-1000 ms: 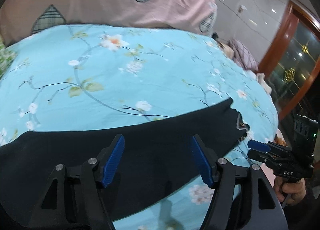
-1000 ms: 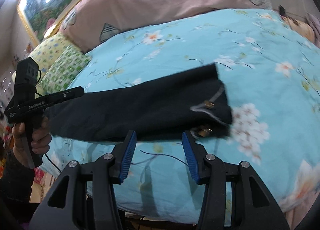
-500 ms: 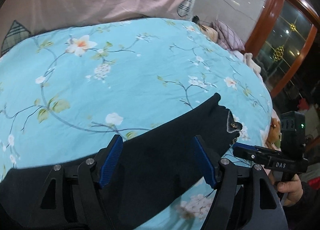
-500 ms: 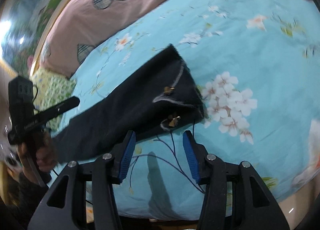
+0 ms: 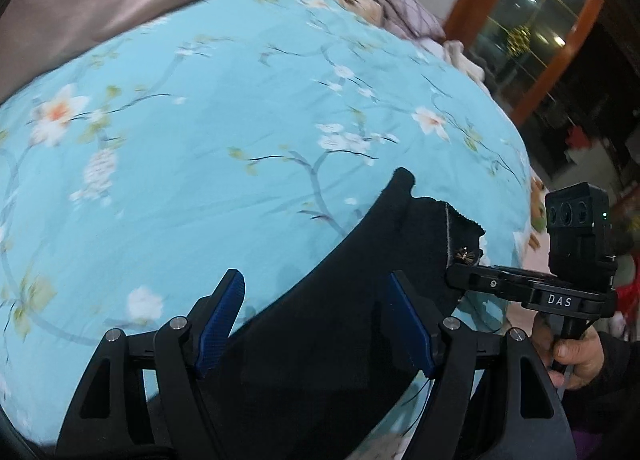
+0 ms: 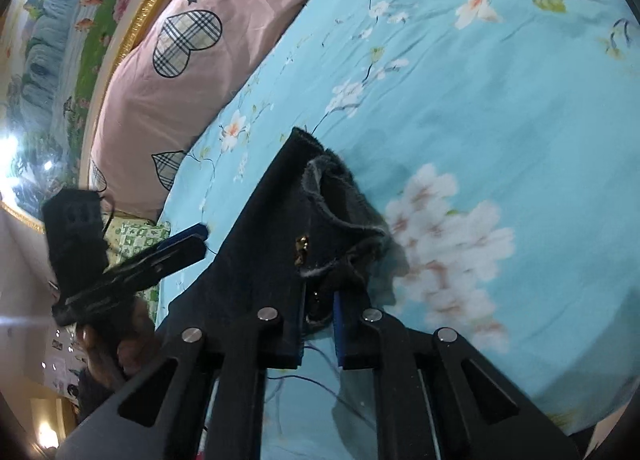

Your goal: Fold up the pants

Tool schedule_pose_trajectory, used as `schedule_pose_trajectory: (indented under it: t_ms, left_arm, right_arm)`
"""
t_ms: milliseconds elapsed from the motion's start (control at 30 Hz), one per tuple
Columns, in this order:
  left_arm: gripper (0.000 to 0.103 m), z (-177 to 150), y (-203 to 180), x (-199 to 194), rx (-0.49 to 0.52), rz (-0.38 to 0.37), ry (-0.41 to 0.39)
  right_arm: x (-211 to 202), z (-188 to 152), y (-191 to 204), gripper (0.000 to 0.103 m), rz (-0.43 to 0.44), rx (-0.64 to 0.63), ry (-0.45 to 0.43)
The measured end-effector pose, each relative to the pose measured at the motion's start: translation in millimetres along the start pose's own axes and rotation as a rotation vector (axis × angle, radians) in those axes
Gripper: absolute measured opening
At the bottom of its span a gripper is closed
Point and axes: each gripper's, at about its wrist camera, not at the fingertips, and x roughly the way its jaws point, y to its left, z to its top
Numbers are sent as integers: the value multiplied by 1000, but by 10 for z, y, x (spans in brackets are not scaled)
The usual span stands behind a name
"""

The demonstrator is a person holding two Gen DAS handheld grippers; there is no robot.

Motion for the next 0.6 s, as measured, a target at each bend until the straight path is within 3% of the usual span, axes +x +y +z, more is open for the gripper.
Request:
schedule_pose_trajectory:
  t_ms: [167, 300, 367, 400, 433, 600]
  left_arm:
    - [73, 224, -152, 377, 48, -98, 88]
    - [55, 297, -232, 639, 74, -138, 153]
    - [40, 303, -238, 648, 96, -144, 131]
    - [26, 306, -223, 632, 90, -157, 122]
    - [19, 311, -198, 608, 76, -175, 113]
    - [11, 266, -160, 366, 64, -208, 39]
  right_arm:
    - [-77, 13, -145, 11, 20, -9, -5]
    - [-73, 7, -50, 11, 3, -81, -15]
    - [-76, 14, -36, 11, 9, -98, -14]
    - [-73, 17, -33, 11, 13, -101, -14]
    - [-71, 15, -35, 11, 18, -105, -13]
    - [-100, -4, 61, 11, 56, -152, -28]
